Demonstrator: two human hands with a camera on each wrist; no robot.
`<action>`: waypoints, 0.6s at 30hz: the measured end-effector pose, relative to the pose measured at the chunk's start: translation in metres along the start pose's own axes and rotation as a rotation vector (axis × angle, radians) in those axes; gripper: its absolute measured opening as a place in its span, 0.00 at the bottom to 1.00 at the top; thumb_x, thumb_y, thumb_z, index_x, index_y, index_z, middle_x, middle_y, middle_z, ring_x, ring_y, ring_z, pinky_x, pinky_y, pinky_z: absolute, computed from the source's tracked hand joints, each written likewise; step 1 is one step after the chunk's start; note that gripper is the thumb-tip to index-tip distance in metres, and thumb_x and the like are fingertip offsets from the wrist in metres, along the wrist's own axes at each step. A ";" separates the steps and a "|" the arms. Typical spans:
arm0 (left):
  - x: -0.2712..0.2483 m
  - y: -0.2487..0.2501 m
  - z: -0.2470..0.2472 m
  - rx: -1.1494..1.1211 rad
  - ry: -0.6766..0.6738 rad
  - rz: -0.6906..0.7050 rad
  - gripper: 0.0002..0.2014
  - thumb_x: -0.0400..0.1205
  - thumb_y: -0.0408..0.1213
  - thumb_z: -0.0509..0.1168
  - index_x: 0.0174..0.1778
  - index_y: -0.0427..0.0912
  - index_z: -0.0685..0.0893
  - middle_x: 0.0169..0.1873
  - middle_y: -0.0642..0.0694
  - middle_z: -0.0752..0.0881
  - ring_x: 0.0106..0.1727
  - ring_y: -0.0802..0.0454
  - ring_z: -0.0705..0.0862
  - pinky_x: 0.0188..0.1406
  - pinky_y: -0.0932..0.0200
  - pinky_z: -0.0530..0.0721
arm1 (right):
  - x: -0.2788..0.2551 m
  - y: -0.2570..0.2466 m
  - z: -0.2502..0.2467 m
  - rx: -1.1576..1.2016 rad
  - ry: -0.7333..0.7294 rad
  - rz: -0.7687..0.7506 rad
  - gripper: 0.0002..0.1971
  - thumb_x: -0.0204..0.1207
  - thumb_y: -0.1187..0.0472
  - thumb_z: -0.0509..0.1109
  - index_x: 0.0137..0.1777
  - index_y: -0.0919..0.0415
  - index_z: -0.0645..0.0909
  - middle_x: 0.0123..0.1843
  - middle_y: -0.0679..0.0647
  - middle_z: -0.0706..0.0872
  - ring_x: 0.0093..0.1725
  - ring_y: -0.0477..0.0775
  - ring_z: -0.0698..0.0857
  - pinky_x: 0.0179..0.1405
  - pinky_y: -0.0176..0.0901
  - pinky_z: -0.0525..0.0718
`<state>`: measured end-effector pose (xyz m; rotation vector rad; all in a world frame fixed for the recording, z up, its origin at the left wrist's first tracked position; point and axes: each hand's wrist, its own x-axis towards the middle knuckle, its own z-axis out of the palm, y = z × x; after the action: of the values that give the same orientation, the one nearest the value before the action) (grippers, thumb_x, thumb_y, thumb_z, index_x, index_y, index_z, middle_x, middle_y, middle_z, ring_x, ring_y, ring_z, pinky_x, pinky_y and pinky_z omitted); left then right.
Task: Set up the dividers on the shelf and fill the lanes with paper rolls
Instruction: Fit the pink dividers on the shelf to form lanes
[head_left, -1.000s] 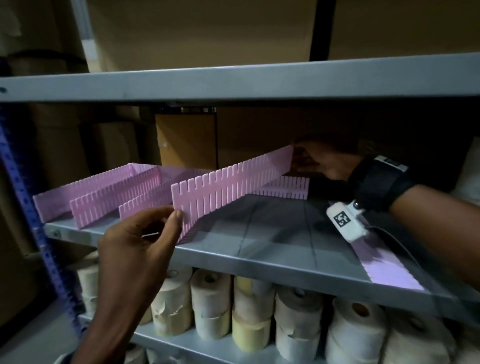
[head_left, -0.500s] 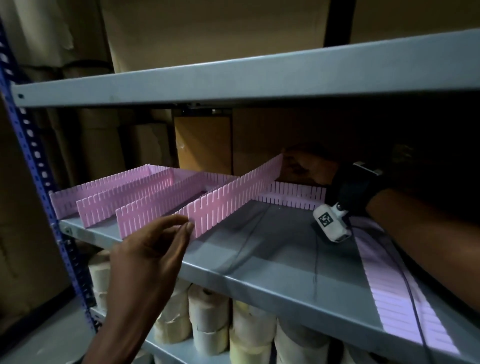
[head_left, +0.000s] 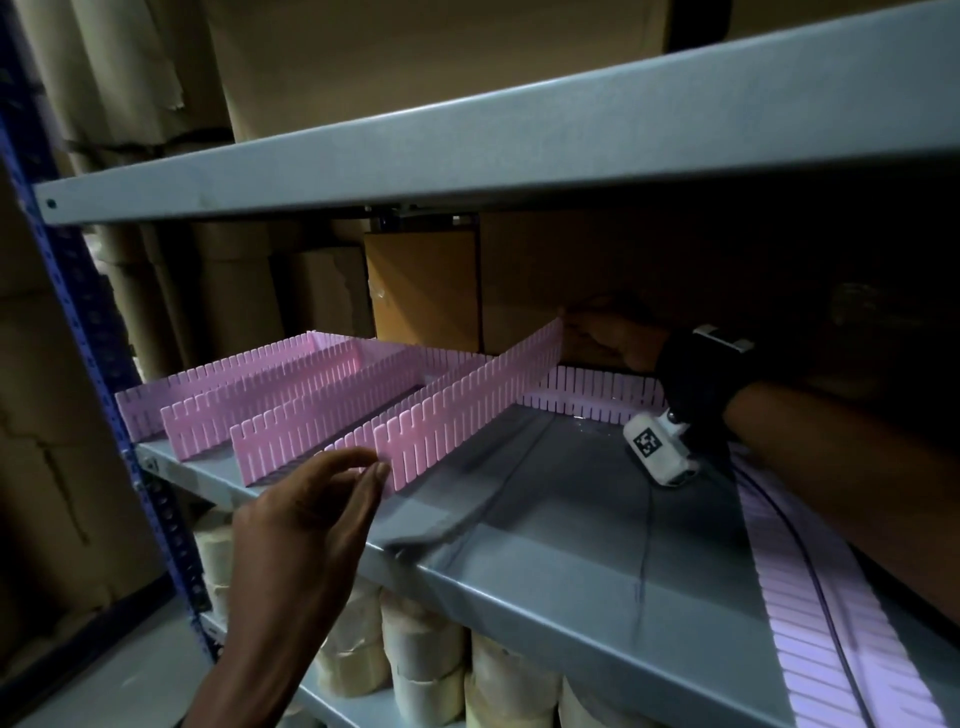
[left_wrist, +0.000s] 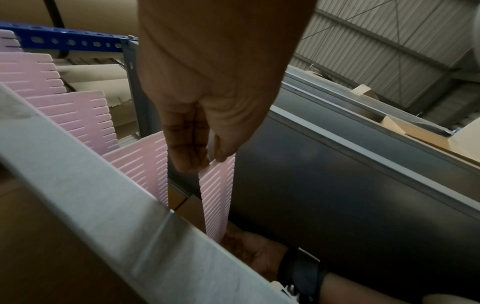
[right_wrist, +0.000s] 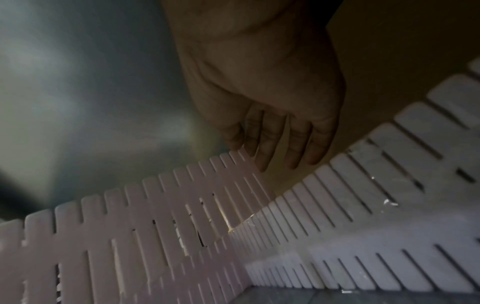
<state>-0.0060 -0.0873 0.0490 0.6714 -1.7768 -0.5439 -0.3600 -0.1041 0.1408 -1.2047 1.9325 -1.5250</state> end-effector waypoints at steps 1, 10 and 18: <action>0.000 0.000 0.001 0.004 0.003 0.004 0.07 0.73 0.49 0.71 0.45 0.66 0.85 0.37 0.61 0.91 0.38 0.68 0.90 0.42 0.61 0.90 | 0.001 0.002 -0.001 -0.002 -0.007 -0.006 0.16 0.83 0.57 0.67 0.67 0.62 0.80 0.65 0.61 0.86 0.66 0.60 0.84 0.73 0.60 0.78; -0.001 0.003 -0.001 0.000 0.028 0.033 0.08 0.73 0.51 0.70 0.47 0.66 0.85 0.37 0.61 0.92 0.37 0.67 0.91 0.42 0.62 0.90 | 0.007 0.002 -0.003 -0.018 -0.042 -0.004 0.02 0.80 0.56 0.71 0.46 0.52 0.84 0.46 0.51 0.92 0.52 0.52 0.90 0.59 0.51 0.85; -0.004 -0.002 0.002 -0.001 0.014 0.037 0.08 0.73 0.48 0.73 0.46 0.66 0.87 0.33 0.63 0.92 0.35 0.67 0.90 0.40 0.62 0.90 | 0.002 0.005 0.002 -0.163 -0.097 0.032 0.16 0.82 0.64 0.68 0.67 0.69 0.79 0.64 0.66 0.86 0.64 0.66 0.85 0.70 0.63 0.80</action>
<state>-0.0062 -0.0857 0.0446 0.6393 -1.7724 -0.5143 -0.3618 -0.1071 0.1357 -1.2833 2.0329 -1.2896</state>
